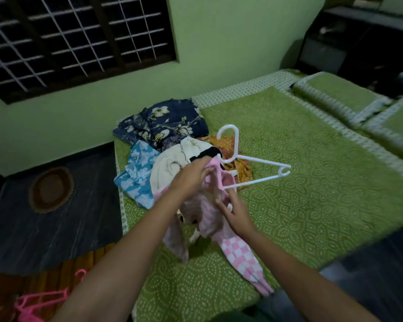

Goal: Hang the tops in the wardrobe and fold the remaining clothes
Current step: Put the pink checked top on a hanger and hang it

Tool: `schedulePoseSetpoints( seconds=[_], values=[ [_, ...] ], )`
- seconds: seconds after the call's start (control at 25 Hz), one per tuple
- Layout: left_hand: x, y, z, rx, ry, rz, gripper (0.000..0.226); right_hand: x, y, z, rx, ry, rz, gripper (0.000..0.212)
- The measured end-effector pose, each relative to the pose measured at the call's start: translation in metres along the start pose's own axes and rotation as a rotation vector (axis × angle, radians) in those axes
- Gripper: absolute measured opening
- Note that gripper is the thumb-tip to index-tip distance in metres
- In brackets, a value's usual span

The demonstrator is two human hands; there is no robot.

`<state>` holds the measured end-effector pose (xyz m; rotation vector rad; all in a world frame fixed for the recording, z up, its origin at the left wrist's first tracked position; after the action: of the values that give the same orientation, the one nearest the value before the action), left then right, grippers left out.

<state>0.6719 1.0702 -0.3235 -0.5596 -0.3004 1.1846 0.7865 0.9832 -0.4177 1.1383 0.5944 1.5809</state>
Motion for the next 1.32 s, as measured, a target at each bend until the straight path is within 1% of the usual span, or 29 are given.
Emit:
schedulePoseSetpoints(
  seconds=[0.08, 0.12, 0.2, 0.24, 0.28, 0.32, 0.36, 0.4, 0.44, 0.48, 0.52, 0.56, 0.64, 0.72, 0.84, 0.96, 1.04, 1.12, 1.2, 1.24, 1.28, 1.32],
  values=[
    [-0.022, -0.024, 0.029, -0.046, -0.063, -0.065, 0.023, -0.034, 0.001, -0.001, 0.025, 0.009, -0.131, 0.026],
    [-0.031, -0.033, 0.042, -0.07, -0.084, -0.096, 0.024, -0.048, -0.003, 0.001, 0.031, 0.011, -0.209, 0.036],
    [-0.048, -0.044, 0.062, -0.089, -0.09, -0.149, 0.021, -0.065, -0.006, 0.019, -0.003, -0.073, -0.341, 0.057],
    [-0.056, -0.048, 0.069, -0.09, -0.082, -0.171, 0.018, -0.07, 0.0, 0.034, -0.072, -0.132, -0.369, 0.057],
    [-0.063, -0.051, 0.073, -0.093, -0.074, -0.192, 0.016, -0.073, 0.007, 0.049, -0.174, -0.172, -0.377, 0.049],
    [-0.07, -0.056, 0.076, -0.096, -0.068, -0.209, 0.016, -0.073, 0.016, 0.062, -0.315, -0.165, -0.379, 0.038],
    [-0.076, -0.062, 0.076, -0.094, -0.064, -0.229, 0.019, -0.073, 0.027, 0.072, -0.509, -0.084, -0.351, 0.03],
    [-0.081, -0.069, 0.075, -0.09, -0.058, -0.25, 0.024, -0.07, 0.038, 0.076, -0.727, 0.041, -0.281, 0.032],
    [-0.086, -0.079, 0.072, -0.085, -0.052, -0.276, 0.03, -0.069, 0.047, 0.075, -0.925, 0.179, -0.194, 0.039],
    [-0.09, -0.089, 0.069, -0.079, -0.048, -0.297, 0.035, -0.069, 0.055, 0.072, -1.058, 0.28, -0.124, 0.043],
    [-0.093, -0.098, 0.066, -0.077, -0.041, -0.315, 0.039, -0.07, 0.06, 0.07, -1.133, 0.346, -0.089, 0.044],
    [-0.096, -0.107, 0.062, -0.079, -0.034, -0.334, 0.041, -0.074, 0.062, 0.071, -1.189, 0.39, -0.093, 0.043],
    [-0.099, -0.123, 0.053, -0.092, -0.011, -0.359, 0.04, -0.084, 0.058, 0.083, -1.262, 0.408, -0.141, 0.042],
    [-0.099, -0.134, 0.042, -0.106, 0.013, -0.366, 0.039, -0.092, 0.051, 0.102, -1.232, 0.378, -0.19, 0.045],
    [-0.092, -0.149, 0.023, -0.09, 0.024, -0.37, 0.038, -0.1, 0.036, 0.148, -1.026, 0.141, -0.374, 0.043],
    [-0.082, -0.165, 0.0, -0.104, 0.045, -0.37, 0.034, -0.133, 0.004, 0.207, -0.82, -0.055, -0.653, 0.027],
    [-0.073, -0.174, -0.02, -0.08, 0.075, -0.375, 0.031, -0.164, -0.017, 0.254, -0.663, -0.154, -0.748, 0.023],
    [-0.062, -0.179, -0.043, -0.051, 0.1, -0.385, 0.031, -0.183, -0.025, 0.306, -0.533, -0.178, -0.768, 0.028],
    [-0.05, -0.188, -0.067, -0.063, 0.121, -0.374, 0.038, -0.19, -0.018, 0.362, -0.478, -0.207, -0.754, 0.033],
    [-0.043, -0.197, -0.08, -0.078, 0.129, -0.37, 0.038, -0.193, -0.015, 0.392, -0.47, -0.243, -0.741, 0.032],
    [-0.039, -0.208, -0.092, -0.081, 0.144, -0.368, 0.034, -0.195, -0.012, 0.419, -0.469, -0.286, -0.715, 0.032],
    [-0.035, -0.222, -0.105, -0.073, 0.162, -0.389, 0.029, -0.196, -0.006, 0.443, -0.485, -0.309, -0.685, 0.037]
  ],
)
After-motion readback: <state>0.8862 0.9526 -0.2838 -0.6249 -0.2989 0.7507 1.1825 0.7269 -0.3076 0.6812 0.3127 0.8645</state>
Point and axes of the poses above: each hand's wrist, its own x-axis towards the middle knuckle, its own z-axis out of the back of the hand, y = z × x, the point moved 6 cm from there along x, towards the middle knuckle, and after that the axes turned 12 degrees about z, right-handed, at the moved point
